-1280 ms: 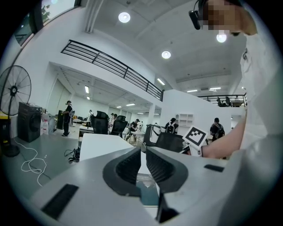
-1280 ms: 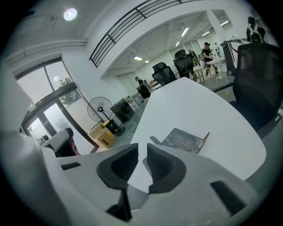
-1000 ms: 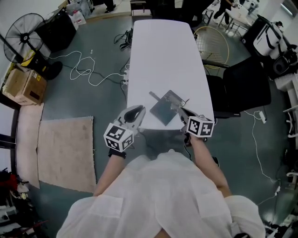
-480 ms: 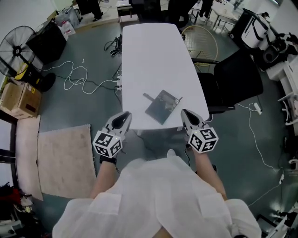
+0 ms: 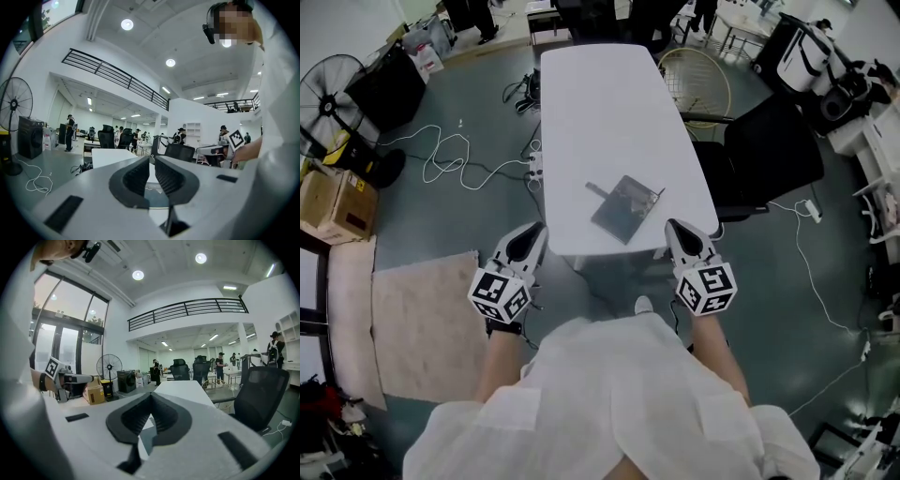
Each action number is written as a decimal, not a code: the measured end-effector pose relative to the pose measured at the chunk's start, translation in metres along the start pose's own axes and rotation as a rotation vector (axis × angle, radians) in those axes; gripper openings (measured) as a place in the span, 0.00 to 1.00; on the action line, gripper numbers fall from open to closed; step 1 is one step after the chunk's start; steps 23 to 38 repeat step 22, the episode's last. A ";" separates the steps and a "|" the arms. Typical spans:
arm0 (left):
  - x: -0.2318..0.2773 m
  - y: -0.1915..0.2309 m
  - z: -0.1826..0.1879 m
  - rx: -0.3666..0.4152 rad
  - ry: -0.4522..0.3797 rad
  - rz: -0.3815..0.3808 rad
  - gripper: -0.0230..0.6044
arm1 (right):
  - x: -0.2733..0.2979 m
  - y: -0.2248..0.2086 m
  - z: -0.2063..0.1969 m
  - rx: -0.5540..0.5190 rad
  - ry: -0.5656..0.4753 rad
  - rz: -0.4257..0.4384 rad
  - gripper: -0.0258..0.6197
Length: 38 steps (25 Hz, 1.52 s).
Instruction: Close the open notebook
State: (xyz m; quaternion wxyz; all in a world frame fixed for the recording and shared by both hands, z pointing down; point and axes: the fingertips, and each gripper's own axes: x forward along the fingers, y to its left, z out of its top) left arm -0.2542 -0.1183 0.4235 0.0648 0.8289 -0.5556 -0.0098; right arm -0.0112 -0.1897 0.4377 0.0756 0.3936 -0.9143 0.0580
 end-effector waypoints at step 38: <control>-0.009 0.014 -0.003 -0.034 -0.019 -0.002 0.09 | 0.016 0.028 -0.003 -0.035 0.056 0.017 0.04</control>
